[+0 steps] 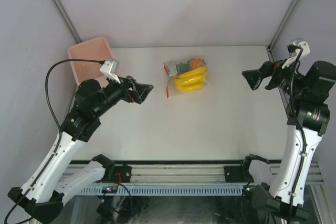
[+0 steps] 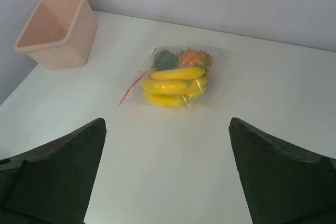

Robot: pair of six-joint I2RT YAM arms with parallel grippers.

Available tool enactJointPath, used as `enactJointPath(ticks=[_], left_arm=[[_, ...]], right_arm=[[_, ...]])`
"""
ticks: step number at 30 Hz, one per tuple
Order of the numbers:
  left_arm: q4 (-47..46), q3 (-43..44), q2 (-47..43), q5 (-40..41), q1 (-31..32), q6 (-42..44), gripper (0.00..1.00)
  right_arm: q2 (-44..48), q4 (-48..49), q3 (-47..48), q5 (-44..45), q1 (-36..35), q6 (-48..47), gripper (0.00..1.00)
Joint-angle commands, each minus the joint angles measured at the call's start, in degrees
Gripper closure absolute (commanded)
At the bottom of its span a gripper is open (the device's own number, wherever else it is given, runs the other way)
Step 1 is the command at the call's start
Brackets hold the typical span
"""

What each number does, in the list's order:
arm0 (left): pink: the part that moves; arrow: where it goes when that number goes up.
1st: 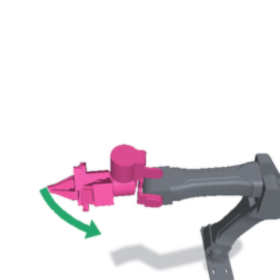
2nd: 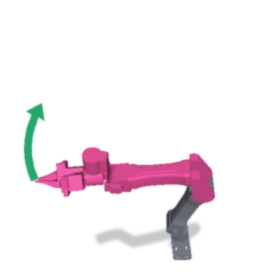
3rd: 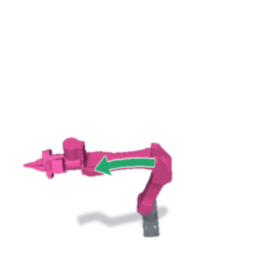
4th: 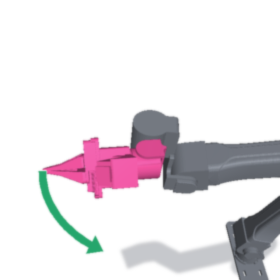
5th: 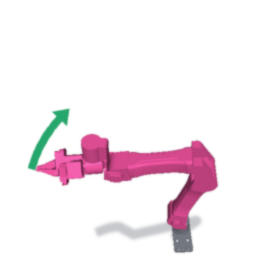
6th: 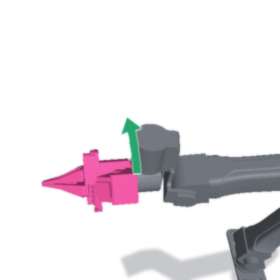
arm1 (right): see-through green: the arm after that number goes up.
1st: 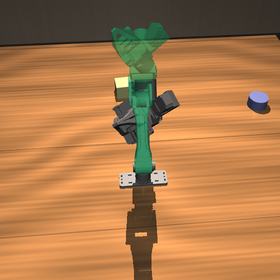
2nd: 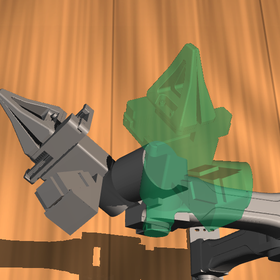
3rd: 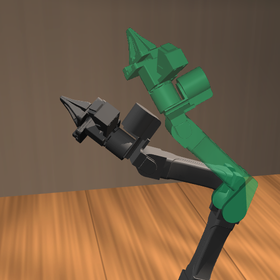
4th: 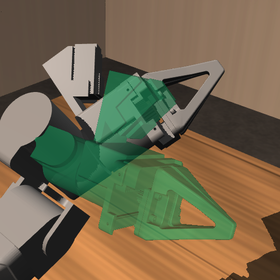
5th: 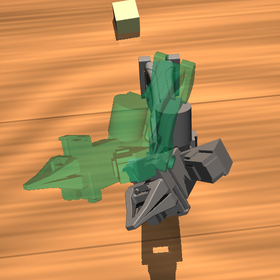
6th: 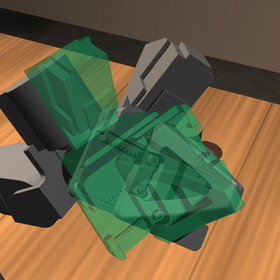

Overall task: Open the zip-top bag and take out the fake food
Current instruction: Pick up the zipper food storage bag at the center of the board.

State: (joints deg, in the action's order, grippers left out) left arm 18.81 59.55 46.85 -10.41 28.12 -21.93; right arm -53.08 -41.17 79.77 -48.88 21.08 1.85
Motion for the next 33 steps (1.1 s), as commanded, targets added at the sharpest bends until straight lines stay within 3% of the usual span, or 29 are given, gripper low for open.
enactJointPath(ticks=[1,11,17,23,28,33], left_arm=[[-6.1,-2.9,-0.3,3.9,4.3,-3.7,0.00],[-12.1,-7.9,2.5,6.4,10.1,-8.5,0.00],[-15.3,-10.2,5.5,9.5,11.2,-10.2,0.00],[-18.1,-9.4,11.3,10.0,11.4,-8.7,0.00],[-22.8,-9.2,15.5,6.4,9.3,-8.9,0.00],[-28.5,-8.3,21.6,-0.9,4.4,-12.9,0.00]], right_arm=[[3.0,0.8,-1.1,2.3,-1.3,3.2,0.00],[7.8,3.4,-9.0,0.4,-4.7,2.0,0.00],[7.6,0.3,-14.4,-9.0,-8.8,-12.6,0.00],[1.6,2.5,-17.5,-14.8,-11.5,-18.5,0.00],[-3.5,5.0,-17.8,-10.3,-16.6,-20.5,0.00],[-9.6,12.9,-19.6,-4.1,-21.3,-15.7,0.00]])
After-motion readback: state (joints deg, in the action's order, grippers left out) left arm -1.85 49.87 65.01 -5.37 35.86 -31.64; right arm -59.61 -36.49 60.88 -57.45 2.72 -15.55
